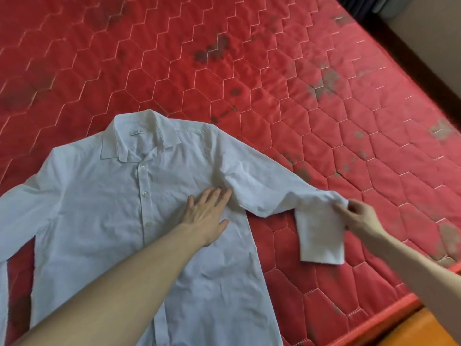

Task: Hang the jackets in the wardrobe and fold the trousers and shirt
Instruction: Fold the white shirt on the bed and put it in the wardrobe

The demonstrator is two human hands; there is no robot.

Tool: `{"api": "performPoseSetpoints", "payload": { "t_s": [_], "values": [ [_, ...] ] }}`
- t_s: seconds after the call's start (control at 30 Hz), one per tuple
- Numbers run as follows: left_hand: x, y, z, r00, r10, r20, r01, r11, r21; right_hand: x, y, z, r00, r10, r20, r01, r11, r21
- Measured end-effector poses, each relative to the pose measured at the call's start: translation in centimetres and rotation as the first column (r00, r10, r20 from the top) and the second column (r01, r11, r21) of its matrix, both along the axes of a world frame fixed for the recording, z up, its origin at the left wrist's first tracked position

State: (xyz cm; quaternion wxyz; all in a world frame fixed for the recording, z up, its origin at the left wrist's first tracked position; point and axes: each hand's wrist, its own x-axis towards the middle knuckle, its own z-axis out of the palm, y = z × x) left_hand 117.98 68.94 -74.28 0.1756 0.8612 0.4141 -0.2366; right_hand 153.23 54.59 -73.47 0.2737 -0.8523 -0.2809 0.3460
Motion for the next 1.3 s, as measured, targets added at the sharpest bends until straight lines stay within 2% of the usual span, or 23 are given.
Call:
{"api": "performPoseSetpoints", "payload": {
  "t_s": [0.07,0.13,0.27,0.4,0.6,0.63,0.7,0.77,0.83,0.9,0.97,1.0,1.1,1.13,1.17,1.2,1.23,1.3],
  "values": [
    [-0.1,0.0,0.3,0.999,-0.011,-0.039,0.009,0.999,-0.041,3.2,0.3,1.0,0.98,-0.074,0.184,0.074,0.997,0.005],
    [-0.3,-0.2,0.5,0.997,-0.027,-0.073,0.022,0.997,-0.071,5.4,-0.2,1.4,0.96,-0.073,0.271,0.091,0.994,-0.055],
    [-0.1,-0.7,0.8,0.993,-0.038,-0.109,0.028,0.995,-0.095,5.9,-2.9,-0.2,0.984,0.033,0.175,0.021,0.954,-0.3],
    [0.1,-1.2,1.0,0.992,-0.03,-0.124,0.015,0.992,-0.122,5.3,-5.6,-1.0,0.953,0.03,0.302,0.113,0.888,-0.446],
    [-0.4,-1.4,1.8,0.992,-0.046,-0.12,0.033,0.994,-0.106,5.8,-4.8,0.8,0.974,0.007,0.226,0.05,0.968,-0.247],
    [-0.2,-1.7,2.0,0.996,-0.033,-0.078,0.027,0.997,-0.075,5.3,-3.8,1.5,0.979,-0.005,0.203,0.045,0.979,-0.197],
    [1.3,-2.4,2.3,0.993,0.01,0.118,-0.009,1.0,-0.008,3.8,-1.5,2.6,0.992,-0.044,0.118,0.054,0.995,-0.079],
    [3.9,-3.3,3.0,0.915,0.151,0.375,-0.125,0.988,-0.092,1.6,1.0,3.5,0.999,-0.037,-0.013,0.037,0.999,0.016],
    [7.0,-4.2,4.1,0.781,0.364,0.508,-0.22,0.921,-0.322,-1.5,3.3,4.4,0.991,0.041,-0.128,-0.032,0.997,0.072],
    [9.8,-5.1,5.5,0.664,0.538,0.519,-0.236,0.81,-0.537,-4.6,5.2,5.0,0.968,0.125,-0.22,-0.097,0.986,0.133],
    [11.7,-5.5,6.6,0.56,0.657,0.505,-0.263,0.719,-0.644,-7.5,6.9,5.7,0.936,0.17,-0.308,-0.109,0.973,0.204],
    [12.2,-5.3,7.0,0.475,0.721,0.504,-0.305,0.672,-0.675,-8.7,7.7,6.0,0.919,0.173,-0.354,-0.093,0.968,0.233],
    [11.6,-3.4,7.2,0.097,0.884,0.457,-0.44,0.45,-0.777,-11.9,10.0,6.7,0.824,0.14,-0.548,-0.006,0.971,0.24],
    [10.7,-2.5,7.1,0.015,0.901,0.434,-0.47,0.389,-0.792,-12.8,10.6,6.9,0.772,0.14,-0.62,0.014,0.972,0.236],
    [9.5,-1.7,7.0,-0.025,0.903,0.429,-0.494,0.362,-0.79,-13.8,11.1,7.1,0.736,0.159,-0.658,0.009,0.97,0.245],
    [8.1,-0.8,6.8,-0.036,0.899,0.436,-0.528,0.353,-0.772,-14.7,11.5,7.0,0.742,0.19,-0.643,-0.016,0.964,0.266],
    [6.5,-0.1,6.8,-0.031,0.892,0.452,-0.575,0.354,-0.738,-15.6,11.6,6.8,0.798,0.228,-0.557,-0.059,0.951,0.304],
    [3.1,1.5,6.7,-0.039,0.876,0.481,-0.661,0.339,-0.669,-17.2,11.2,5.8,0.934,0.246,-0.261,-0.135,0.914,0.382]
  ]
}}
